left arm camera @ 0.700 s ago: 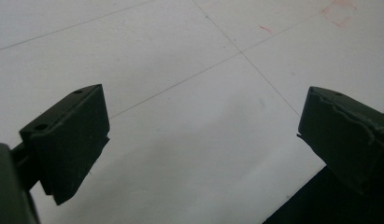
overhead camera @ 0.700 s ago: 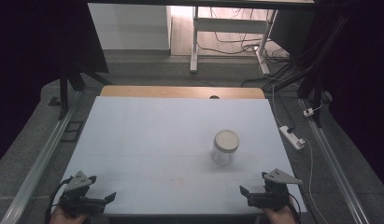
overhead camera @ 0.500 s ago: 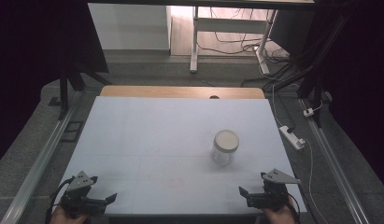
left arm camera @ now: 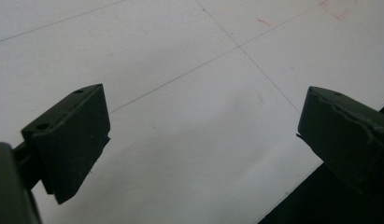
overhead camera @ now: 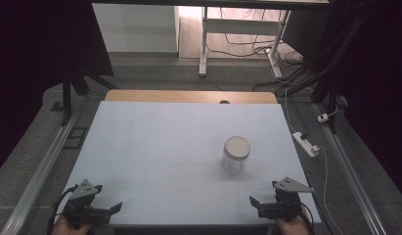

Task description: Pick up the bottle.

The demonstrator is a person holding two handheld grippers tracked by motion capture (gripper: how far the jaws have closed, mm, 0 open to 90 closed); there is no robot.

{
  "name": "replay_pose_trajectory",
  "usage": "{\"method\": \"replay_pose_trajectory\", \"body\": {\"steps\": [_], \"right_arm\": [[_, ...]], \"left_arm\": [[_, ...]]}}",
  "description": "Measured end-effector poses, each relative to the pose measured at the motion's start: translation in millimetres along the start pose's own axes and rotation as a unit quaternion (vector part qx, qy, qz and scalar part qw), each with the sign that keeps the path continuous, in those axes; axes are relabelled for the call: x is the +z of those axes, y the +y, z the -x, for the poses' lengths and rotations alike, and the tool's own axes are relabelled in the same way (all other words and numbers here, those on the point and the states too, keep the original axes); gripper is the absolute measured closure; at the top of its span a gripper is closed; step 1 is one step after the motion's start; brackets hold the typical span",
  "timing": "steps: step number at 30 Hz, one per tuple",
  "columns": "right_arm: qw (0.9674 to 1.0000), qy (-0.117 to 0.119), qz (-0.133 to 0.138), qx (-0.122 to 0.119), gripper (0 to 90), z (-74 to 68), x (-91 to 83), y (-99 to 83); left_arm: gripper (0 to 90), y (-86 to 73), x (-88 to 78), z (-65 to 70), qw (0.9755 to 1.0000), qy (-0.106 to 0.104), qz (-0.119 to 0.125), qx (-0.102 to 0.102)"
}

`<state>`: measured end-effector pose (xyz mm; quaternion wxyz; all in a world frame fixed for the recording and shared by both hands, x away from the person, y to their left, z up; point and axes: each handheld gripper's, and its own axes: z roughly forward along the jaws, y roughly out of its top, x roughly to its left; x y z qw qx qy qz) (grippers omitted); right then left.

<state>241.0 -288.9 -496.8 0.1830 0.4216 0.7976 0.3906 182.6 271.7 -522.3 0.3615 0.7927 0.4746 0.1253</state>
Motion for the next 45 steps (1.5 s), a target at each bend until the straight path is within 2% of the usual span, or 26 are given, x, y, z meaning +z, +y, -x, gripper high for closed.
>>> {"method": "replay_pose_trajectory", "body": {"steps": [11, 19, 27, 32, 41, 45], "right_arm": [[0.9999, -0.008, 0.007, -0.01, 0.0, -2.9, -1.4, 0.4], [0.9997, 0.007, 0.023, -0.007, 0.0, -2.8, -2.6, 4.7], [0.9994, 0.012, 0.028, -0.018, 0.0, -2.6, -0.8, 5.9], [0.9986, 0.024, 0.039, -0.025, 0.0, -3.1, 4.8, 10.9], [0.9984, 0.035, 0.037, -0.023, 0.0, -1.6, 11.6, 14.7], [0.9981, 0.047, 0.034, -0.019, 0.0, -1.9, 16.9, 19.1]], "left_arm": [[3.8, 0.1, 0.5, -0.5, 1.0, -0.002, -0.002, 0.0], [3.9, 0.3, 0.7, -1.1, 1.0, -0.006, -0.003, -0.001], [4.0, 0.5, 1.1, -1.2, 1.0, -0.006, -0.005, -0.003], [4.0, 0.6, 1.3, -1.4, 0.9999, -0.008, -0.006, -0.003], [4.1, 0.8, 1.7, -1.6, 0.9999, -0.009, -0.008, -0.003], [4.1, 0.7, 1.7, -1.7, 0.9999, -0.011, -0.008, -0.003]]}}
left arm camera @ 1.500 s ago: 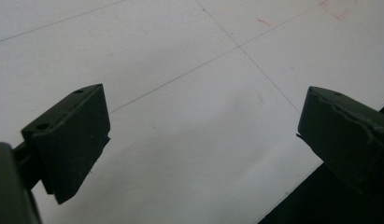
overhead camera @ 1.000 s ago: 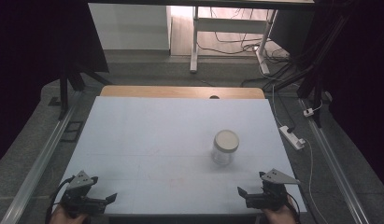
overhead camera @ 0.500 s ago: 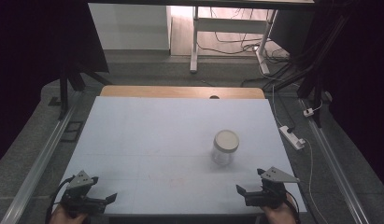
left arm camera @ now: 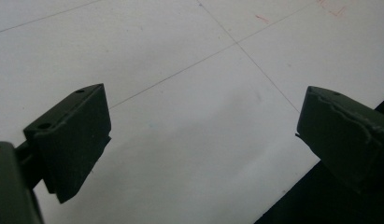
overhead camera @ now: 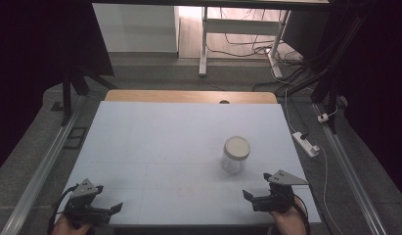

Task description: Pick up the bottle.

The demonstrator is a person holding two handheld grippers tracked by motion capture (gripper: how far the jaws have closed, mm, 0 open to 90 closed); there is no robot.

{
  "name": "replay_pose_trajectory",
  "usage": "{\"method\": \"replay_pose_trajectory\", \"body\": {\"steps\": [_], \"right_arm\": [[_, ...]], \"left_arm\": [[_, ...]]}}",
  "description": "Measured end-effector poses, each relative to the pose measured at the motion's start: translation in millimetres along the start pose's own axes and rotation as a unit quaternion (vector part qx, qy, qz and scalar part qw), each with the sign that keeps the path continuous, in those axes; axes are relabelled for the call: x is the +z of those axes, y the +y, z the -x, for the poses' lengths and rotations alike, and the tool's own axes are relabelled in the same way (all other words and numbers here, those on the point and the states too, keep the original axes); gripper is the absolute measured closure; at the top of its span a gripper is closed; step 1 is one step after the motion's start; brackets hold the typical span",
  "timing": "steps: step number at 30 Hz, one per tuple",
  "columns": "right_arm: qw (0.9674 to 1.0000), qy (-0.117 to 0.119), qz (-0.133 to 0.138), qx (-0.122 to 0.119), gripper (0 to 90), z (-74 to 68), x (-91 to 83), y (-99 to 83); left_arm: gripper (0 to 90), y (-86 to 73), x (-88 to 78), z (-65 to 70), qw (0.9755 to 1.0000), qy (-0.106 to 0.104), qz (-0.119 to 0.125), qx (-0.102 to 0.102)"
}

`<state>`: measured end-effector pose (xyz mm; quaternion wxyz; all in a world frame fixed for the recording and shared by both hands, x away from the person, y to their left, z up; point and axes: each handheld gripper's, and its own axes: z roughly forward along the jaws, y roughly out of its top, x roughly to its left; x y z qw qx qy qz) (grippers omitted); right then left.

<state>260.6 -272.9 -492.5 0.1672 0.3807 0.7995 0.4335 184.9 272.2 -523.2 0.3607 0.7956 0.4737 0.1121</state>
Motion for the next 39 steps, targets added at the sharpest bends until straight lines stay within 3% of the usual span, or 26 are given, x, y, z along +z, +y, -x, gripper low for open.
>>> {"method": "replay_pose_trajectory", "body": {"steps": [11, 18, 23, 34, 39], "right_arm": [[0.9999, 0.011, 0.002, 0.002, 0.0, 10.2, 14.4, 9.6], [0.9997, 0.018, -0.004, 0.018, 0.0, 13.6, 21.7, 14.3], [0.9999, 0.004, -0.009, 0.012, 0.0, 17.6, 29.6, 17.1], [0.9997, 0.013, -0.01, 0.018, 0.0, 26.3, 44.1, 22.3], [1.0, 0.005, -0.002, 0.003, 0.0, 29.6, 53.1, 28.3]], "left_arm": [[4.0, 0.1, 0.1, 0.0, 1.0, -0.001, -0.001, 0.001], [3.9, 0.2, 0.3, -0.3, 1.0, -0.002, -0.002, 0.001], [3.9, 0.2, 0.3, -0.5, 1.0, -0.003, -0.003, 0.001], [3.9, 0.3, 0.5, -1.4, 1.0, -0.007, -0.004, -0.001], [3.9, 0.4, 0.6, -1.6, 1.0, -0.008, -0.004, -0.002]]}}
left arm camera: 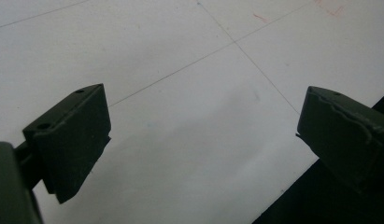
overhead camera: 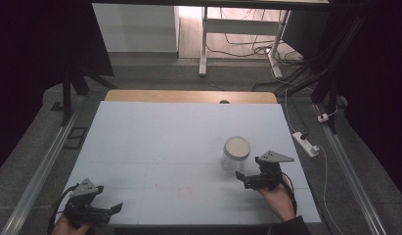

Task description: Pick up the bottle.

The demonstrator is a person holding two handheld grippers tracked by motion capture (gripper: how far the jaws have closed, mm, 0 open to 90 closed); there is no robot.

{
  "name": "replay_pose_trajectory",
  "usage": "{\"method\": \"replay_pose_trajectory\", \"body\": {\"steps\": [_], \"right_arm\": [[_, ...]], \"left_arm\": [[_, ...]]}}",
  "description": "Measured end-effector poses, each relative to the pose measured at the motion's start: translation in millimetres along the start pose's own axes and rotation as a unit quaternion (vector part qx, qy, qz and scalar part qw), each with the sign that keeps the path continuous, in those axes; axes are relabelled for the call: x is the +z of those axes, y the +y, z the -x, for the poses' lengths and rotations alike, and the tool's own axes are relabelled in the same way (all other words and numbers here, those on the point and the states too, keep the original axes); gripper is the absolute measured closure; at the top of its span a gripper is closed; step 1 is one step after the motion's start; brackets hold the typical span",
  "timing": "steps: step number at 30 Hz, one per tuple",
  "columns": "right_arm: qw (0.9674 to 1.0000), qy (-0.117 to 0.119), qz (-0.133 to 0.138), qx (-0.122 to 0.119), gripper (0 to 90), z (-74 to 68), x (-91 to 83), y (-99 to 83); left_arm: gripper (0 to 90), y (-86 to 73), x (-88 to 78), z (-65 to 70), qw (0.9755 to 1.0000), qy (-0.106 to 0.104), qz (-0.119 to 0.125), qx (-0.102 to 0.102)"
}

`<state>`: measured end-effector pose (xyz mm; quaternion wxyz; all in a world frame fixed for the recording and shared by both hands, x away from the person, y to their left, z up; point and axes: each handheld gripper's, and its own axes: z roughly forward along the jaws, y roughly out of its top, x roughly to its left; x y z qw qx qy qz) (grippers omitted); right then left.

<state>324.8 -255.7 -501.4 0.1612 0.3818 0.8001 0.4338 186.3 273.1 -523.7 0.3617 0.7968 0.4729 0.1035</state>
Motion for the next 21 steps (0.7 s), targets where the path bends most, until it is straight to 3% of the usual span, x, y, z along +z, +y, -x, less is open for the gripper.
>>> {"method": "replay_pose_trajectory", "body": {"steps": [4, 21], "right_arm": [[0.9999, -0.006, 0.0, -0.014, 0.0, 1.1, 5.9, 3.7], [0.9994, 0.01, -0.013, -0.032, 0.0, 2.3, 34.6, 15.1]], "left_arm": [[3.9, 0.0, 0.1, -0.2, 1.0, -0.001, 0.0, 0.0], [3.9, 0.1, 0.2, -0.1, 1.0, -0.001, -0.001, 0.0]]}}
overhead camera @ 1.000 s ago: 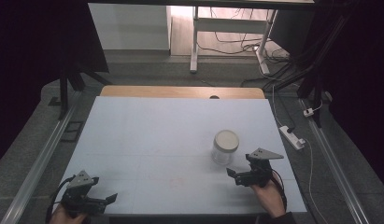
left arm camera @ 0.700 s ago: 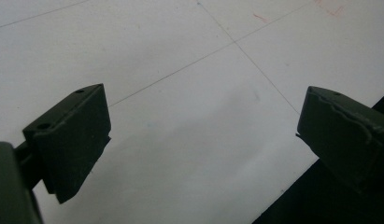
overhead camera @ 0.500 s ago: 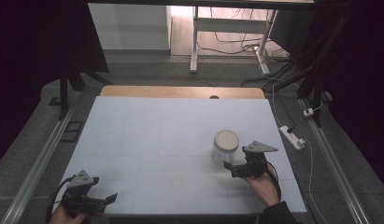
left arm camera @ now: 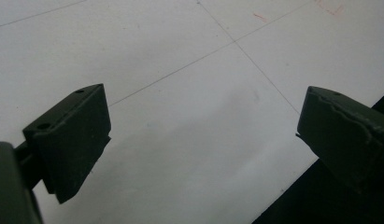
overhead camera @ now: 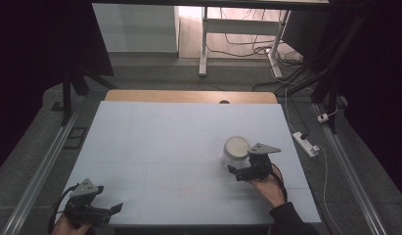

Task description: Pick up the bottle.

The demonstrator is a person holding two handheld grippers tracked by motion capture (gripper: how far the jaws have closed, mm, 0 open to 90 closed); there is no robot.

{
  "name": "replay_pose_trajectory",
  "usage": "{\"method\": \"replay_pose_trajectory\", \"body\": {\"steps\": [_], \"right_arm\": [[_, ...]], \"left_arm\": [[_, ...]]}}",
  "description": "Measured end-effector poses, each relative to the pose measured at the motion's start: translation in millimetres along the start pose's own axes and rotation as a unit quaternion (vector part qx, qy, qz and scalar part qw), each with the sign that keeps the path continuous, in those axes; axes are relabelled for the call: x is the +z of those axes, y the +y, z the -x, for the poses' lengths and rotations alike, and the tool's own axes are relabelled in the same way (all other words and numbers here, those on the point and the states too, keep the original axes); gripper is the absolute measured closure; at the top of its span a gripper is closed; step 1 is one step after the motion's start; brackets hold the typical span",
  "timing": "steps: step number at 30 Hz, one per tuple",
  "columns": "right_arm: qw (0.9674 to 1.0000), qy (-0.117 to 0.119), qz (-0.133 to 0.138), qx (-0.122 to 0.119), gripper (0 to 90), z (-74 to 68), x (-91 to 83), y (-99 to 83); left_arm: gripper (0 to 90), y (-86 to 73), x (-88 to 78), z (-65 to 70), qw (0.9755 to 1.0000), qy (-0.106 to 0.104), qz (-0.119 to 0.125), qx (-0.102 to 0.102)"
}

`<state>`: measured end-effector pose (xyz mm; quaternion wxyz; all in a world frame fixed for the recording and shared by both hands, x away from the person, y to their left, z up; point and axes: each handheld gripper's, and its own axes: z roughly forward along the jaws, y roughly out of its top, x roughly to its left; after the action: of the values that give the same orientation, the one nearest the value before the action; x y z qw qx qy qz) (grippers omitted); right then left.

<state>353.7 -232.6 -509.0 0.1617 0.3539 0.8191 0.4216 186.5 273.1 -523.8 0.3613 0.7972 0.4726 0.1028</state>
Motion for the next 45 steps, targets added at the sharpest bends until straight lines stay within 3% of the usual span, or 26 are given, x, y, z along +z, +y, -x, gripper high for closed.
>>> {"method": "replay_pose_trajectory", "body": {"steps": [17, 22, 45], "right_arm": [[0.9999, 0.009, 0.004, -0.011, 0.0, 3.2, 15.7, 4.7], [0.9999, 0.011, 0.011, -0.007, 4.7, 4.6, 15.7, 6.0], [0.9995, 0.003, 0.005, -0.032, 6.6, 2.3, 13.9, 8.6]], "left_arm": [[4.0, 0.3, 0.6, 0.5, 1.0, 0.001, -0.003, 0.001], [4.0, 0.3, 0.6, 0.6, 1.0, 0.001, -0.003, 0.001], [4.2, 0.3, 0.6, 0.5, 1.0, 0.0, -0.003, 0.001]]}}
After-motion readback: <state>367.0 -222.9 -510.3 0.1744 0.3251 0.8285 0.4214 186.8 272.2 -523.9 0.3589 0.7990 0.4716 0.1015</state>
